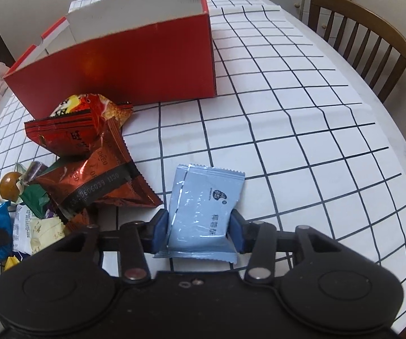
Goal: Organize snacks
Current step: 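Carry both packets over the red box and open both tools to drop them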
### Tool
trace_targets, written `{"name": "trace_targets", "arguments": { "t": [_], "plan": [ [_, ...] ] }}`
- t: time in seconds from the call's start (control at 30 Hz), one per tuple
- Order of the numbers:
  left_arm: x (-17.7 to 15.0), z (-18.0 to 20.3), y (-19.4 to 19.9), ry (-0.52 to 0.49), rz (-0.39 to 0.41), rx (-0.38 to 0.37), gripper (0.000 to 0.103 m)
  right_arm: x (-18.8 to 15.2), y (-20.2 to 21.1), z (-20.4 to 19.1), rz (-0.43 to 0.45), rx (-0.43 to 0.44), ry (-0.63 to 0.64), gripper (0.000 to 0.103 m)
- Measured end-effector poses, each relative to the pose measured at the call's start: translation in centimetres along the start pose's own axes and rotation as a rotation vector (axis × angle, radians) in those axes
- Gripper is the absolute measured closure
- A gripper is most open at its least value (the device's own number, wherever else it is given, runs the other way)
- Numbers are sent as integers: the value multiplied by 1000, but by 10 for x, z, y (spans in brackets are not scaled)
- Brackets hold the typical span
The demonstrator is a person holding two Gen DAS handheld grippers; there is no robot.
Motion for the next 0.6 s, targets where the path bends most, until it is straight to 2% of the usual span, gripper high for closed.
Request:
{"name": "trace_targets", "arguments": {
  "t": [0.3,0.6],
  "plan": [
    [-1,13,25,-48,13,21,65,7,35,2,56,46,-5,58],
    [21,55,58,-147,69,-3,65,34,76,-2,136,88,61,58]
  ]
}}
Point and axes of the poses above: each gripper's, at about its wrist camera, not at the fingertips, and y roughly against the way its jaws point, z to its right, x to its top, the point moved 9 cm from there along -y, roughly the way its jaws point, and after that the axes turned 14 degrees about -x, right-handed, at the moved point
